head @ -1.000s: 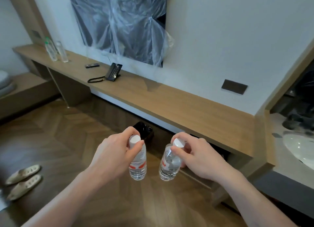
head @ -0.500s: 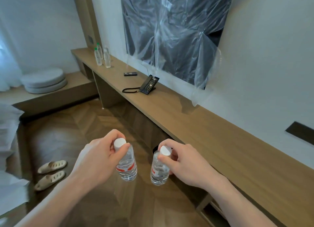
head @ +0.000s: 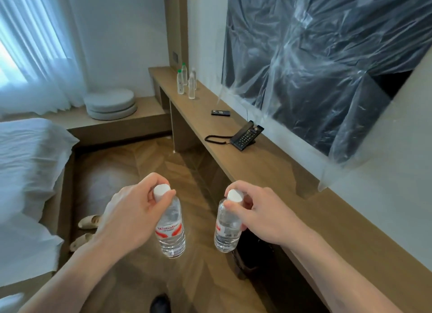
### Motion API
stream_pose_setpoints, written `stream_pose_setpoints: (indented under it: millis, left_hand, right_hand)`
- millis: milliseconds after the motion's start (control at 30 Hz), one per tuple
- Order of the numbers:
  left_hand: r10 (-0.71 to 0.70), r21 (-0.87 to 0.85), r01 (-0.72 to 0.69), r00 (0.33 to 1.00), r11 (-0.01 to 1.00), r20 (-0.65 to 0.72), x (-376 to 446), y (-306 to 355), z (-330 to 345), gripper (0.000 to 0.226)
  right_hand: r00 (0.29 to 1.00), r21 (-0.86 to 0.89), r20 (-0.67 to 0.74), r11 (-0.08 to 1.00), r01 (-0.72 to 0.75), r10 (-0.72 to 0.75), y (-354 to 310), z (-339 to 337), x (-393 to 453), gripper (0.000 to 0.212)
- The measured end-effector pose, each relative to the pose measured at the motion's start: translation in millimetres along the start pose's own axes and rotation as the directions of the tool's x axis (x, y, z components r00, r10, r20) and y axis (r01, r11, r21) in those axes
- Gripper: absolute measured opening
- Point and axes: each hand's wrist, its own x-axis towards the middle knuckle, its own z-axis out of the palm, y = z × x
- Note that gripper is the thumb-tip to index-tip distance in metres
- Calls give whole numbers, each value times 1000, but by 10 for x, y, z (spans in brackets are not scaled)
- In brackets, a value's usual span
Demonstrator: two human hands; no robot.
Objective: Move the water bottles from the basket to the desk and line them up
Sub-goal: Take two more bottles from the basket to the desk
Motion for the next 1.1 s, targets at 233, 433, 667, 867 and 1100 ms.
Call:
stream_pose_setpoints:
  millis: [233, 433, 667, 867, 1100]
  left_hand:
    - [-4, -25, 5, 1000, 1000, 14, 1046, -522, -11, 18]
    - [26, -26, -24, 998, 999, 52, 1991, -971, -109, 17]
    - [31, -35, -28, 994, 999, 100, 2920, -1352, -135, 17]
    - [-19, -58, 25, 996, 998, 92, 3715, -1711, 59, 16]
    - [-49, -22, 51, 993, 998, 112, 4909, -2028, 340, 18]
  right_hand:
    - [1000, -22, 20, 1000, -12, 12, -166, 102, 1146, 18]
    - [998, -39, -62, 999, -30, 27, -355, 190, 2078, 16]
    - [995, 62, -80, 996, -58, 63, -472, 185, 2978, 13]
    - [996, 81, -49, 994, -68, 72, -422, 120, 3874, 15]
    - [1000, 88, -6, 996, -22, 22, -153, 1, 5176, 17]
